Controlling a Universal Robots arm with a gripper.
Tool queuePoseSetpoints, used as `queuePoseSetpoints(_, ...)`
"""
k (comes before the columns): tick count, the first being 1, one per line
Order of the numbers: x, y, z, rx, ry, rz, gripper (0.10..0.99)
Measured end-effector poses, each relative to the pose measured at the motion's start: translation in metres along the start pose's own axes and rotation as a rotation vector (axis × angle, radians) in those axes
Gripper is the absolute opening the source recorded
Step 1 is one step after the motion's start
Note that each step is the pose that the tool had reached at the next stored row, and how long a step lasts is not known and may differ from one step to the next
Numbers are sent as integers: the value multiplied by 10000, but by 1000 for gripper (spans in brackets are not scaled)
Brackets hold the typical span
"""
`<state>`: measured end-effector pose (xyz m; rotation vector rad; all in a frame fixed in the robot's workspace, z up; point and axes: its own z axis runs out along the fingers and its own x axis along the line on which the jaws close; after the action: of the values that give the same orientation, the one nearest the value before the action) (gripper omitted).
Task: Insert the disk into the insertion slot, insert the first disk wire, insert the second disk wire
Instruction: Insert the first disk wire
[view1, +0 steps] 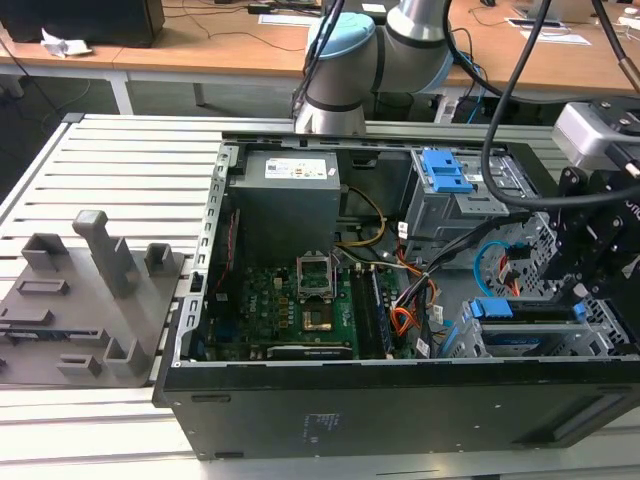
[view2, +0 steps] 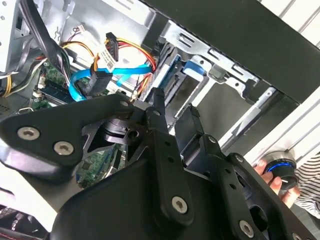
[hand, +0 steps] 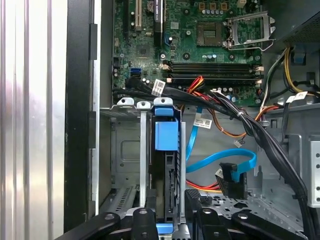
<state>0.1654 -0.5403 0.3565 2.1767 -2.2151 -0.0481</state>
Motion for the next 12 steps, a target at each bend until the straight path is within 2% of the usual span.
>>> queuePoseSetpoints(8, -221, 4, 0, 0, 2, 0, 361)
queuePoseSetpoints(9, -294, 5, 0, 0, 0, 0, 361)
queuePoseSetpoints(12, -379, 7, -1, 0, 3, 0, 361)
